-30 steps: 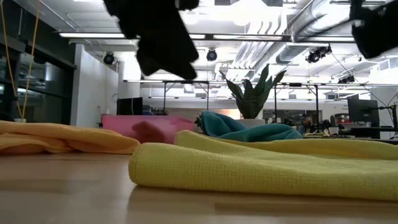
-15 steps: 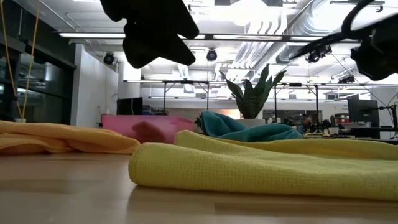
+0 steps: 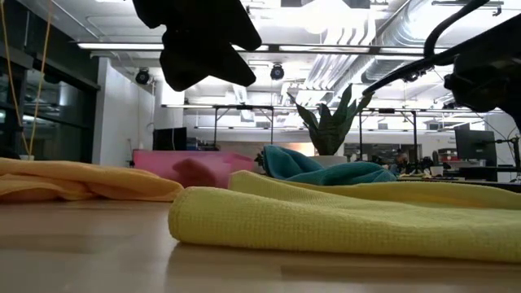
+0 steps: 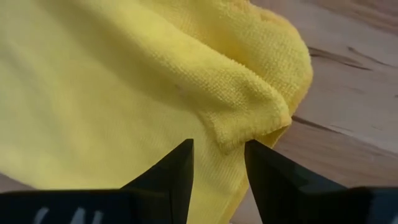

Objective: Fold microfiber towels
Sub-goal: Fold the yellow microfiber cloth

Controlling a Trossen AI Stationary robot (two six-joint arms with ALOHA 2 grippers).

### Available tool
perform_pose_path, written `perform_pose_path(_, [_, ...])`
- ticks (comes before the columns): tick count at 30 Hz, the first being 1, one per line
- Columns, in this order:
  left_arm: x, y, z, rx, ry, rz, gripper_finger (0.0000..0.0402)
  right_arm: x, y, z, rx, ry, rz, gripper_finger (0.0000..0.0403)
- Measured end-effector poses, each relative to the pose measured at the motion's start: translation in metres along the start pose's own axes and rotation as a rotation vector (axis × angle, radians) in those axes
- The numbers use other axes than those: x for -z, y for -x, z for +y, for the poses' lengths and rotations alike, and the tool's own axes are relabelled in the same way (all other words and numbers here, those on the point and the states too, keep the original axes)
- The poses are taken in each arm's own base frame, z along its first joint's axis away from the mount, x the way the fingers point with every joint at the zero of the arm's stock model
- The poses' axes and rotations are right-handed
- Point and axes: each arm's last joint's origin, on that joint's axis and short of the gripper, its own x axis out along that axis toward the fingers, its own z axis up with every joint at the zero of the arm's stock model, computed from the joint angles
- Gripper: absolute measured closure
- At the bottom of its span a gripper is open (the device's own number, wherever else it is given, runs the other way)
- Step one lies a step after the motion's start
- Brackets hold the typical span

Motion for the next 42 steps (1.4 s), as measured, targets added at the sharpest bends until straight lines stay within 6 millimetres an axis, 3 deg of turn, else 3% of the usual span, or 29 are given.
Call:
perform_pose_path(9, [0.0, 0.0, 0.0, 0.004, -0.003, 0.003, 0.0243, -0.003, 0.0, 0.001, 0.013, -0.009, 0.048, 0.028])
perform_pose_path(22, [0.0, 0.0, 0.0, 0.011, -0.004, 0.009, 0.0243, -0.003, 0.0, 0.004, -0.027, -0.027, 0.019, 0.0399])
perform_pose_path(27, [0.0, 0.0, 0.0, 0.011, -0.004, 0.009, 0.0243, -0.003, 0.003, 0.004, -0.046, -0.03, -0.009, 0.0402])
perform_pose_path(32, [0.001, 0.0, 0.0, 0.01, -0.005, 0.01, 0.0243, -0.005, 0.021, -0.002, -0.092, -0.079, -0.088, 0.0402])
perform_pose_path(42, [0.0, 0.0, 0.0, 0.01, -0.007, 0.01, 0.0243, -0.012, 0.04, -0.02, -0.022, -0.178, -0.148, 0.0402])
